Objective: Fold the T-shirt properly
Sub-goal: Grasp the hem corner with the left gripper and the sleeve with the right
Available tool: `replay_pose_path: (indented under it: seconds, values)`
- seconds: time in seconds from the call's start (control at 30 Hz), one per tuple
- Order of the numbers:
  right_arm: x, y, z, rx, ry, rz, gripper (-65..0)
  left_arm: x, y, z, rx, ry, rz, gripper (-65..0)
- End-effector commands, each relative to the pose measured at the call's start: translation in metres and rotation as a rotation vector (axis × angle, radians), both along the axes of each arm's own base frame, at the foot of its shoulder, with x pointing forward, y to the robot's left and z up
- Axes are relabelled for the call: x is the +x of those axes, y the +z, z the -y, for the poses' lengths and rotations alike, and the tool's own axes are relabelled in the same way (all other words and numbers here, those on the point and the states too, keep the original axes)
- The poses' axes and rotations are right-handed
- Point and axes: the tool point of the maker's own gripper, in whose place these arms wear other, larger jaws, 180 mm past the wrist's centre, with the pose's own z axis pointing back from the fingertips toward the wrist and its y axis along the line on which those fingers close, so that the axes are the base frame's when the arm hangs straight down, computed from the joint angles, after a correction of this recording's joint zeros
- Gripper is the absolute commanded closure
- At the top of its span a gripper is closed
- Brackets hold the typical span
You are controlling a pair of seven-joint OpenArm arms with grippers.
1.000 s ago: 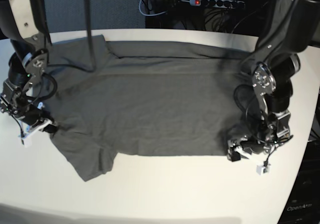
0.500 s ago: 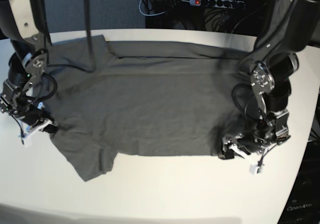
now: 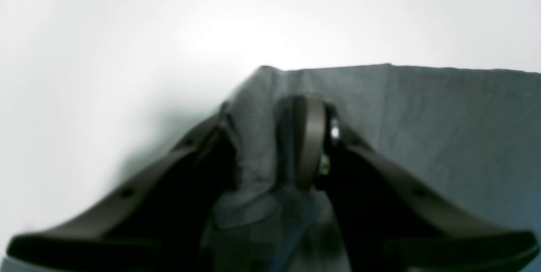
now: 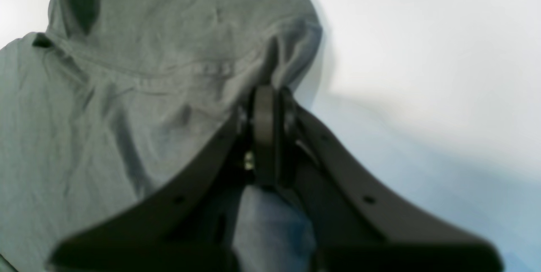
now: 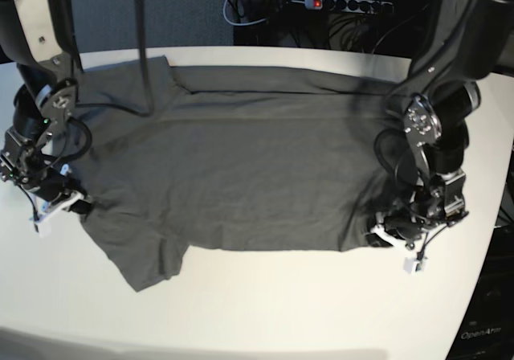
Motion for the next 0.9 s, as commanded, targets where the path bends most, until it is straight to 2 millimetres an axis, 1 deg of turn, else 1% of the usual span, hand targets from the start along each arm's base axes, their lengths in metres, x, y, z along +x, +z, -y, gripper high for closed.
replay_pose_path:
  seconds: [0.0,0.03,0.07,0.17,0.27,0.37,0.47,0.53,0.67,0.73,0.77,0.83,0.87]
  values:
    - [-0.032,-0.023,0.009,-0.069,0.035,-0.183,-0.7,0.005,0.007,-0.002,0.014,-0.012,-0.003,-15.1]
    - [-0.032,-0.023,0.009,-0.07,0.036,-0.184,-0.7,0.005,0.007,-0.003,0.015,-0.011,-0.003,-13.5]
    - [-0.032,-0.023,0.009,-0.07,0.036,-0.184,-0.7,0.004,0.007,-0.008,0.022,-0.005,-0.003,-11.2]
    - [-0.032,-0.024,0.008,-0.068,0.037,-0.185,-0.7,0.005,0.005,-0.02,0.05,0.046,-0.015,-3.3]
    - [-0.029,-0.023,0.008,-0.069,0.033,-0.169,-0.7,0.006,0.007,-0.034,0.093,0.102,0.014,-3.7]
    - [-0.025,-0.021,0.008,-0.073,0.025,-0.138,-0.7,0.004,0.011,-0.042,0.124,0.113,0.044,-3.7]
    - [-0.02,-0.018,0.009,-0.077,0.017,-0.105,-0.7,0.004,0.013,-0.046,0.137,0.116,0.057,-3.7]
    - [-0.017,-0.017,0.006,-0.073,0.016,-0.088,-0.7,0.003,0.012,-0.044,0.135,0.11,0.056,-3.7]
    - [-0.01,-0.015,0.001,-0.09,0.038,-0.065,-0.7,0.002,0.014,-0.03,0.1,0.037,0.075,-3.7]
    - [-0.007,-0.013,0.002,-0.092,0.033,-0.044,-0.7,-0.003,0.01,-0.028,0.094,0.024,0.071,-3.7]
    - [-0.005,-0.011,0.003,-0.093,0.03,-0.034,-0.7,-0.001,0.013,-0.029,0.103,0.025,0.081,-3.7]
    - [-0.002,-0.009,0.003,-0.095,0.025,-0.015,-0.7,-0.006,0.011,-0.022,0.106,0.01,0.092,-3.7]
    - [0.0,-0.008,0.004,-0.097,0.021,-0.001,-0.7,-0.006,0.015,-0.02,0.12,0.003,0.116,-3.7]
